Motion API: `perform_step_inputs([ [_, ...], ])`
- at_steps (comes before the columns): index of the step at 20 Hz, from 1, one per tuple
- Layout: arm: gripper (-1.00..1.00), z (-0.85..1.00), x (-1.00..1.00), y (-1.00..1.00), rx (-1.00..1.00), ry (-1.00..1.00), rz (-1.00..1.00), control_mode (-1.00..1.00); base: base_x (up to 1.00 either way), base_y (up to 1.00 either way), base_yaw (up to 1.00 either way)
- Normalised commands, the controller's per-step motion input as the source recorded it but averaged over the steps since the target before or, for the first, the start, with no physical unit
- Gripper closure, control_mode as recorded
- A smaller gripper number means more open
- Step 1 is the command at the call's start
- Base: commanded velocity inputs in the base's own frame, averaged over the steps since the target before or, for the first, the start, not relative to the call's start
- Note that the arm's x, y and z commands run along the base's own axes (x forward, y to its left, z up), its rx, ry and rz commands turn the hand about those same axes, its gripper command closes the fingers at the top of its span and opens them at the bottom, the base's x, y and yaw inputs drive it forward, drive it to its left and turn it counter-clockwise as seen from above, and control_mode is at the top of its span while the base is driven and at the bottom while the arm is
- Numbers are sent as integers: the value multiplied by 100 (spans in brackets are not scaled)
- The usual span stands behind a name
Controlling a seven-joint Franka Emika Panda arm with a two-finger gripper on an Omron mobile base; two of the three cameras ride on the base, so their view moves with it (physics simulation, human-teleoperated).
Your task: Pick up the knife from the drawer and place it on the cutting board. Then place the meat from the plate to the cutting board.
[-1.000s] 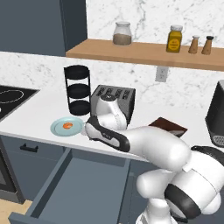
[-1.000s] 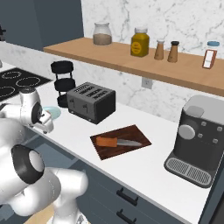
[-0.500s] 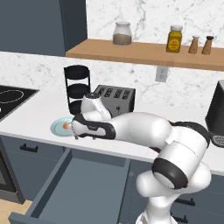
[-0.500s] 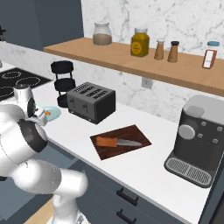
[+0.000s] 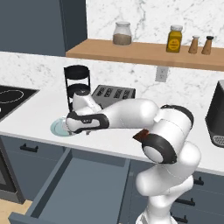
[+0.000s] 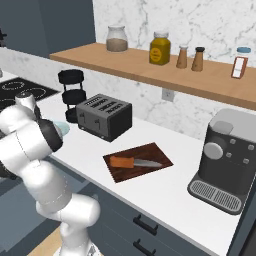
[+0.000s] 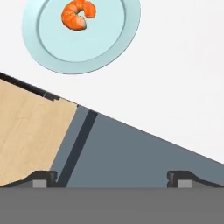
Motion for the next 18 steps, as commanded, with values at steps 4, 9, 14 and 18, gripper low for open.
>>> perform_step_inputs([
  [4, -100, -19, 51, 14, -7, 0, -2, -100, 0, 0, 0],
  [9, -100, -3, 50, 1, -1, 0, 0, -100, 0, 0, 0],
  [14, -100, -24, 37, 10, -2, -4, 0, -100, 0, 0, 0],
  [18, -100, -25, 26, 25, -1, -4, 0, -100, 0, 0, 0],
])
